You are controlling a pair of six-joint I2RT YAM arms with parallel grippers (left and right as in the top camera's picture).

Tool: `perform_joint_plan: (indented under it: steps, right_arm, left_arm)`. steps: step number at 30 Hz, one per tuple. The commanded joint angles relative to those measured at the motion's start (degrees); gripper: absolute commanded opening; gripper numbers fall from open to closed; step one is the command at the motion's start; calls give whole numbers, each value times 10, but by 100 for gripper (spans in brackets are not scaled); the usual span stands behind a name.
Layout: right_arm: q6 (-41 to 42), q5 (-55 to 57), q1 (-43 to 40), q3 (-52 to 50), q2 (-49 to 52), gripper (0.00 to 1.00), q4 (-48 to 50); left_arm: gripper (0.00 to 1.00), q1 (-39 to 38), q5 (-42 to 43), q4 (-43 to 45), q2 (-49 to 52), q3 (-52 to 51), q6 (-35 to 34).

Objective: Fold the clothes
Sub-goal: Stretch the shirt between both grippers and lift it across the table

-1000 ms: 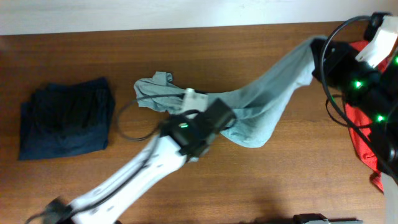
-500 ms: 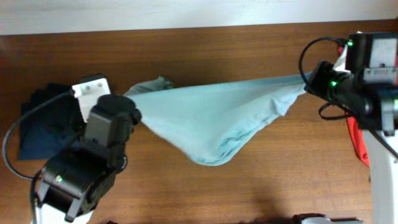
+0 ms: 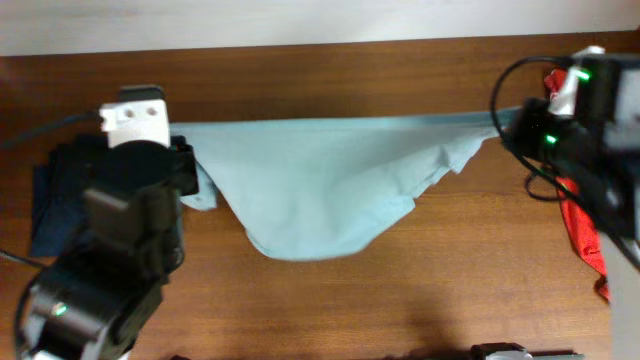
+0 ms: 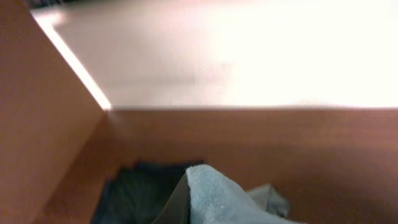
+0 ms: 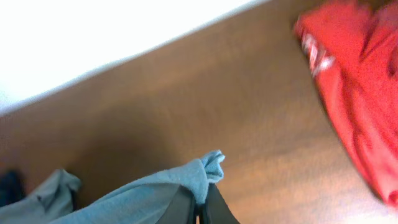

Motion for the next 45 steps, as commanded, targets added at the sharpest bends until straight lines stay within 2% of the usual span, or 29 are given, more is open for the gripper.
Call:
perform_joint_plan:
  steps: [1,10,14,22,25,28,35,38,40,45]
  right_arm:
    - [-7,93,-8,52,-75,4,2]
    - [-7,140,-8,110,-172,4,1]
    - [-7,141,-8,110,-177,4,-8]
    - [-5,168,-8,110,-156,4,-38]
    - [-5,202,-8,110,-150,5,-45]
    - [-5,209,-8,110,-148,5,-46]
    - [2,258,-8,110,-148,6,-55]
    - [2,258,-8,110,-148,6,-55]
    - [10,257,-8,110,-148,6,-57]
    - [10,257,-8,112,-152,5,-61]
  left_arm:
    - [7,11,-2,-7,-15,101,64]
    - [7,11,45,-75,-15,259,87]
    - [7,11,68,-92,-15,293,98]
    - [13,11,79,-160,20,297,103]
    - [13,11,50,-206,48,297,103]
    - [13,11,48,-211,64,297,101]
    - [13,11,-23,-222,72,297,74]
    - [8,11,-23,-220,72,297,75]
    - [0,11,-23,-214,70,298,75]
    - [0,11,-18,-211,55,301,75]
